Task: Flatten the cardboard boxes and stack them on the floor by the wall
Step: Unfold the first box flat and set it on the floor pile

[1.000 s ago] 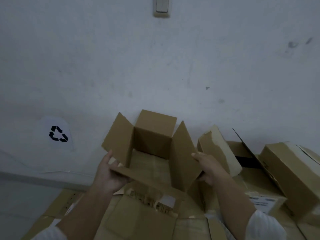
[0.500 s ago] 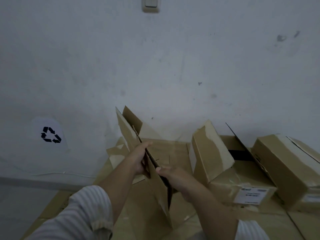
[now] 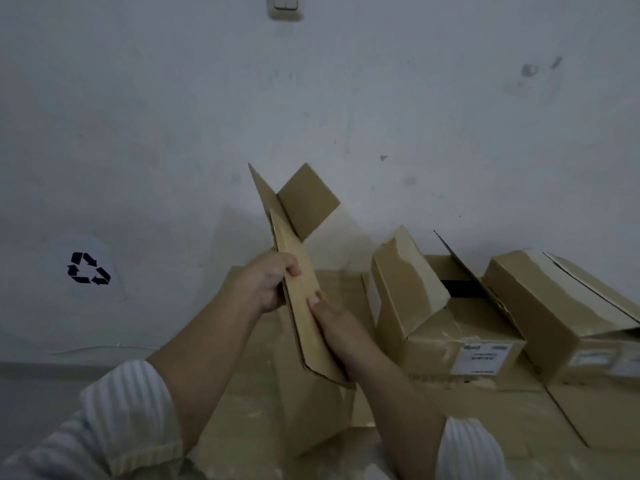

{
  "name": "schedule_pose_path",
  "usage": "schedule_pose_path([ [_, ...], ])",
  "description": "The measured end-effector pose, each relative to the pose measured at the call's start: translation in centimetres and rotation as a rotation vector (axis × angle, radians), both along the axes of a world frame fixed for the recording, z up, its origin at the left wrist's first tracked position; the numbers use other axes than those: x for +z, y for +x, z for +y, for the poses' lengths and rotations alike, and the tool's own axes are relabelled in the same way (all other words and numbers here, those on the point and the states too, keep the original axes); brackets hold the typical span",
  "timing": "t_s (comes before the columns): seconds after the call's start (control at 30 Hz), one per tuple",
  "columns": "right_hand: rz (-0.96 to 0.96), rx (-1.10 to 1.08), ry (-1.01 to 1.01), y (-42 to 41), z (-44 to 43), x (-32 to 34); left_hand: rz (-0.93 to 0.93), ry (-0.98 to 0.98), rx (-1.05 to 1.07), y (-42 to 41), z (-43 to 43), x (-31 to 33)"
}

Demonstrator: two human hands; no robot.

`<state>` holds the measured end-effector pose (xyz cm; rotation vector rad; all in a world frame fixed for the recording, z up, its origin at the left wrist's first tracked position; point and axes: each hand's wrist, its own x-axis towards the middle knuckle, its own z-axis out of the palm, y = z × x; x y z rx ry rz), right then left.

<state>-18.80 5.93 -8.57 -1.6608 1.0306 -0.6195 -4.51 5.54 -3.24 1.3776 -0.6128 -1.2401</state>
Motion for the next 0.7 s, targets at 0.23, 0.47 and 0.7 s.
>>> schedule_pose_path([
  [0.23, 0.207, -0.089, -0.375, 4.7, -0.1, 2.2, 0.024, -0.085, -0.011, 5.9, 3.1, 1.7],
  [0.47, 0.352, -0.033, -0.223, 11.5, 0.4, -8.3, 0.007, 0.05, -0.023, 14.1, 4.3, -7.2],
  [0.7, 0.624, 0.125, -0.096, 15.0, 0.4, -16.4, -0.067, 0.212, -0.046, 18.3, 4.1, -16.0],
])
